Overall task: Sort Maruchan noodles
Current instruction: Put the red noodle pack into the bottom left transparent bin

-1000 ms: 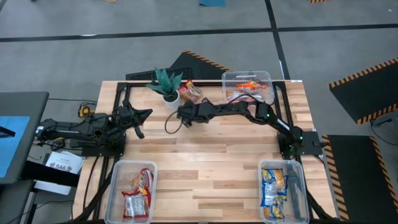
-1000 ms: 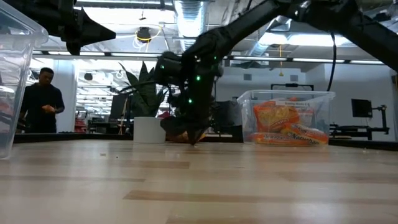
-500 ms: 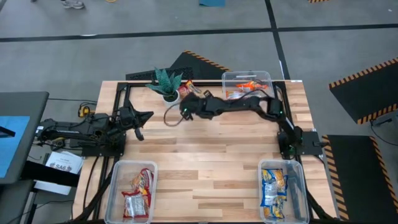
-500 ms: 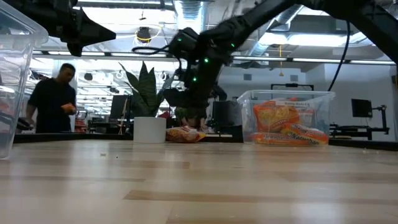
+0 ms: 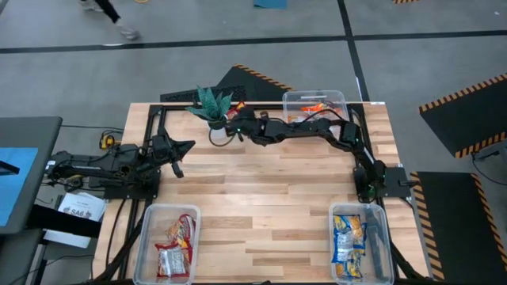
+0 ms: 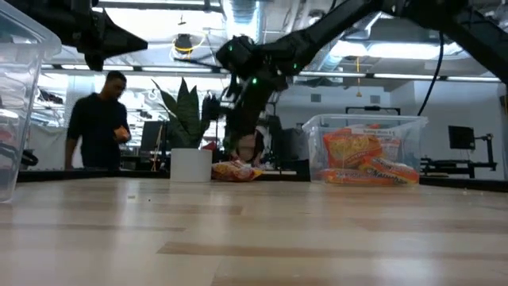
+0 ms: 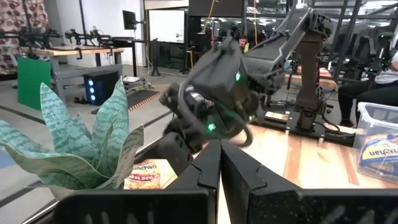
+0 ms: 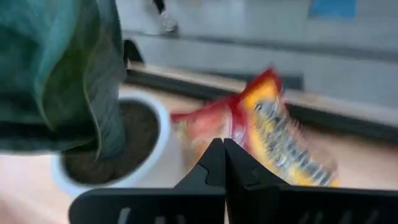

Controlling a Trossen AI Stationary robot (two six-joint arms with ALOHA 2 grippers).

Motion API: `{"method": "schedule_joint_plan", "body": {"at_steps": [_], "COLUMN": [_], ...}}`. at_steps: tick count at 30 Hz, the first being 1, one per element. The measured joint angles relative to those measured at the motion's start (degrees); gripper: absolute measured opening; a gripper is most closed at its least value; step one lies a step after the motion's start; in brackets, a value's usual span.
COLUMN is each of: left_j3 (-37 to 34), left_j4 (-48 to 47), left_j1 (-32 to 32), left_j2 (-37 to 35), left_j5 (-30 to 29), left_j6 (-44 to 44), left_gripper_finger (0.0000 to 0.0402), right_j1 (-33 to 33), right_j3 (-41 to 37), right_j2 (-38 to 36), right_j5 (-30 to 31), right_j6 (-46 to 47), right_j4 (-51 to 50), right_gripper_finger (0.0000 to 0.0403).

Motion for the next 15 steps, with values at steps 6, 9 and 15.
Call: {"method": "schedule_joint_plan", "body": {"at_steps": [6, 9, 15], "left_j3": [0.00, 0.00, 0.00], "left_j4": [0.08, 0.11, 0.17], "left_j1": [0.00, 0.00, 0.00], "left_j2": [0.00, -0.02, 0.00], "left_j5": [0.01, 0.00, 0.02], "left_j6": [-0.79, -0.79, -0.76], "left_gripper_finger": [0.0000, 0.0000, 0.0000], "right_j1": [0.10, 1.20, 2.72], "right_j3": [2.01, 3.28, 7.50], "right_j2": [4.29, 5.19, 11.80], "right_j5": [1.50, 7.94, 15.83], "right_j6": [1.75, 1.59, 1.03], "right_j4": [3.48, 2.60, 3.37], "right_gripper_finger": [0.0007, 0.0007, 0.0007]}}
